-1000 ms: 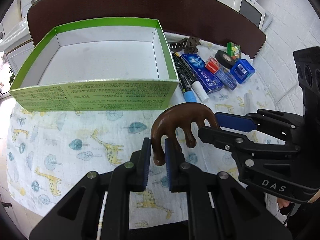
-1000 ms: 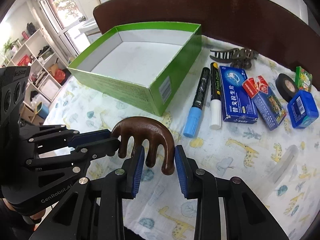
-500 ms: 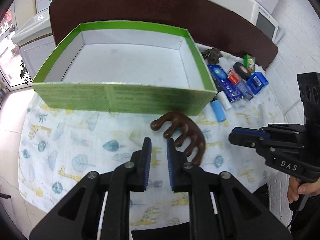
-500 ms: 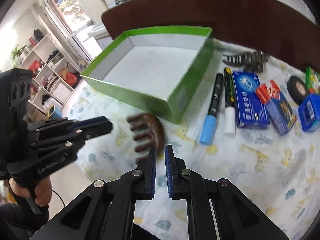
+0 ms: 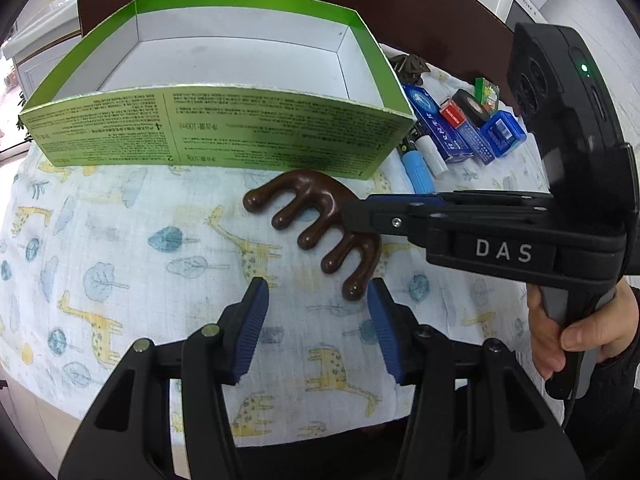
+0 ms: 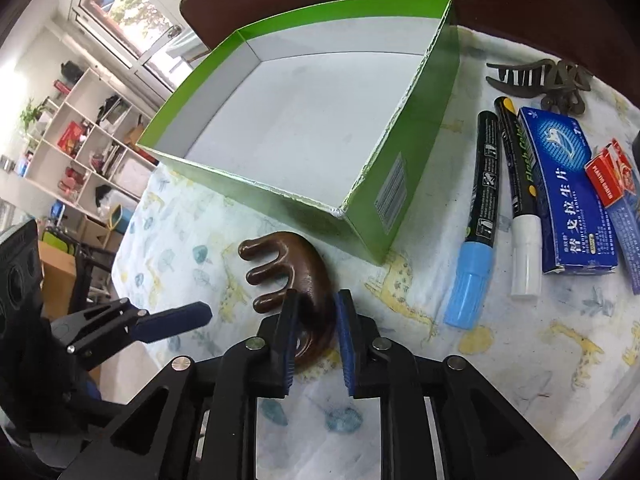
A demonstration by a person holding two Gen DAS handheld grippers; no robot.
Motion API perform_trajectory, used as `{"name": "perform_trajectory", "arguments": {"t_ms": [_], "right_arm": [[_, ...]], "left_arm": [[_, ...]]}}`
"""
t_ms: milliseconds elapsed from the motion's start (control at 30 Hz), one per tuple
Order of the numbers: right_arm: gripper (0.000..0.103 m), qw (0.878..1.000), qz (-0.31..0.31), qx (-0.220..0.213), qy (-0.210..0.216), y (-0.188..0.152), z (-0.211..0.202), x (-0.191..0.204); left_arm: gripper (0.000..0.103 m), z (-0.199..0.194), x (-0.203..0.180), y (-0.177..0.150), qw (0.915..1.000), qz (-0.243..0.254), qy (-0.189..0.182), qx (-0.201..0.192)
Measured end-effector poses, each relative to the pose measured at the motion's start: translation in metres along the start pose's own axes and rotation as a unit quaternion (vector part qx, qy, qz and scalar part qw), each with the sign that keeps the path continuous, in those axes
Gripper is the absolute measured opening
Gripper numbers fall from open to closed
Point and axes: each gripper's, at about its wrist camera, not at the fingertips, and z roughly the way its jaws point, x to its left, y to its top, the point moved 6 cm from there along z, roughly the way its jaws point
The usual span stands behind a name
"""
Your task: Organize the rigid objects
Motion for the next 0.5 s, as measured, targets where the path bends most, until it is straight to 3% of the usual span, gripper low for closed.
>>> {"name": "perform_trajectory", "arguments": {"t_ms": [233,500], "right_arm": [[0.025,0.999,0.023,0.021,0.02,-0.018,0.004,0.006],[0.025,0.997,0.023,0.072,0.018,-0.058,0.0,0.031]], "left_arm": [[0.05,0.002,0.003,-0.009,0.9999,0.009,0.008,0.011],[0.05,-0.022,0.064,-0.013,0.9951,-0.067,0.07,-0.016]]}}
